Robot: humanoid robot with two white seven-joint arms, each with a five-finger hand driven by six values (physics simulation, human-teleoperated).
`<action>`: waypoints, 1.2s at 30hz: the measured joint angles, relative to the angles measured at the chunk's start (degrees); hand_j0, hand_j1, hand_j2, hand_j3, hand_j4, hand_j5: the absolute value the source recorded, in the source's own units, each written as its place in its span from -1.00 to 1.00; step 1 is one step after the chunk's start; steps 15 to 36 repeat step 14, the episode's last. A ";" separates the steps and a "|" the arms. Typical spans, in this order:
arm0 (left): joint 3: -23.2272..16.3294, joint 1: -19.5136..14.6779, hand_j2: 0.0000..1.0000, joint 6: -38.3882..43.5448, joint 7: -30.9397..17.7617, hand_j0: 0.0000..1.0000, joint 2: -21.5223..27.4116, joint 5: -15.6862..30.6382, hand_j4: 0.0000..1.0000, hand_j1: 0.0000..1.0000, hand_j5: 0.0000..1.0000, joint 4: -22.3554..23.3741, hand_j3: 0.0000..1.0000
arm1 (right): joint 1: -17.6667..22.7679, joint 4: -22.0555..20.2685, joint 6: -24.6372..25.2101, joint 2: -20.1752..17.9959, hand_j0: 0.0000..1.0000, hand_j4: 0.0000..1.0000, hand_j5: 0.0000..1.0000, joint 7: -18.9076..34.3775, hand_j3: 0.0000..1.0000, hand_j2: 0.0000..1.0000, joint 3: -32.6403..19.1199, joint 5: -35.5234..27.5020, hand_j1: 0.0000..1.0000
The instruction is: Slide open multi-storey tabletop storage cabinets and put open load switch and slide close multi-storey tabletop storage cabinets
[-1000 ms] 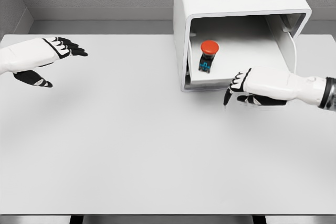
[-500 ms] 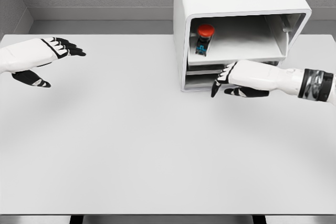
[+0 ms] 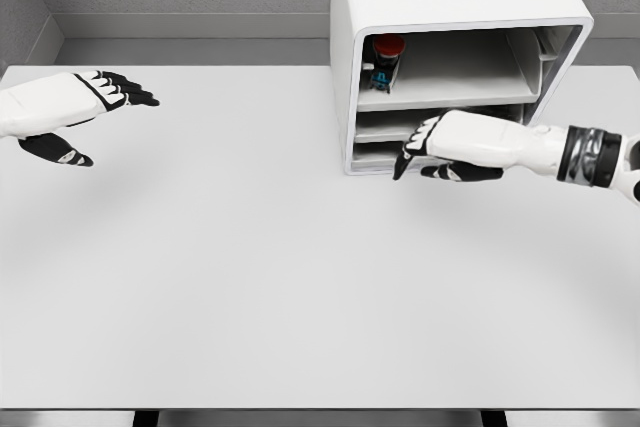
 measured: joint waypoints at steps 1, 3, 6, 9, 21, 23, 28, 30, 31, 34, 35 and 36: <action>0.00 0.00 1.00 0.00 0.00 1.00 0.01 0.01 1.00 1.00 1.00 0.02 1.00 | 0.79 -1.55 0.00 -1.08 0.51 0.51 0.51 0.00 0.51 0.51 -0.17 -0.14 0.51; 0.00 0.00 1.00 0.00 -0.01 1.00 0.02 0.01 1.00 1.00 1.00 0.04 1.00 | 3.60 -4.44 -0.03 -3.49 0.87 0.87 0.87 0.01 0.87 0.87 -1.24 -0.72 0.87; 0.02 0.01 1.00 0.00 0.00 1.00 0.04 0.07 1.00 1.00 1.00 0.05 1.00 | 12.92 -8.18 -0.08 -5.53 0.96 0.96 0.96 0.02 0.96 0.96 -8.92 -1.57 0.96; 0.01 0.00 1.00 0.01 0.00 1.00 0.08 0.10 1.00 1.00 1.00 0.06 1.00 | 13.19 -9.78 0.02 -6.87 0.96 0.96 0.96 0.00 0.96 0.96 -14.23 -2.87 0.96; 0.00 1.23 1.00 0.00 0.04 1.00 0.16 0.17 1.00 1.00 1.00 0.76 1.00 | 13.19 -10.57 0.04 -7.69 0.96 0.96 0.96 0.00 0.96 0.96 -16.70 -4.18 0.96; 0.00 1.23 1.00 0.00 0.04 1.00 0.16 0.17 1.00 1.00 1.00 0.76 1.00 | 13.19 -10.57 0.04 -7.69 0.96 0.96 0.96 0.00 0.96 0.96 -16.70 -4.18 0.96; 0.00 1.23 1.00 0.00 0.04 1.00 0.16 0.17 1.00 1.00 1.00 0.76 1.00 | 13.19 -10.57 0.04 -7.69 0.96 0.96 0.96 0.00 0.96 0.96 -16.70 -4.18 0.96; 0.00 1.23 1.00 0.00 0.04 1.00 0.16 0.17 1.00 1.00 1.00 0.76 1.00 | 13.19 -10.57 0.04 -7.69 0.96 0.96 0.96 0.00 0.96 0.96 -16.70 -4.18 0.96; 0.00 1.23 1.00 0.00 0.04 1.00 0.16 0.17 1.00 1.00 1.00 0.76 1.00 | 13.19 -10.57 0.04 -7.69 0.96 0.96 0.96 0.00 0.96 0.96 -16.70 -4.18 0.96; 0.00 1.23 1.00 0.00 0.04 1.00 0.16 0.17 1.00 1.00 1.00 0.76 1.00 | 13.19 -10.57 0.04 -7.69 0.96 0.96 0.96 0.00 0.96 0.96 -16.70 -4.18 0.96; 0.00 1.23 1.00 0.00 0.04 1.00 0.16 0.17 1.00 1.00 1.00 0.76 1.00 | 13.19 -10.57 0.04 -7.69 0.96 0.96 0.96 0.00 0.96 0.96 -16.70 -4.18 0.96; 0.00 1.23 1.00 0.00 0.04 1.00 0.16 0.17 1.00 1.00 1.00 0.76 1.00 | 13.19 -10.57 0.04 -7.69 0.96 0.96 0.96 0.00 0.96 0.96 -16.70 -4.18 0.96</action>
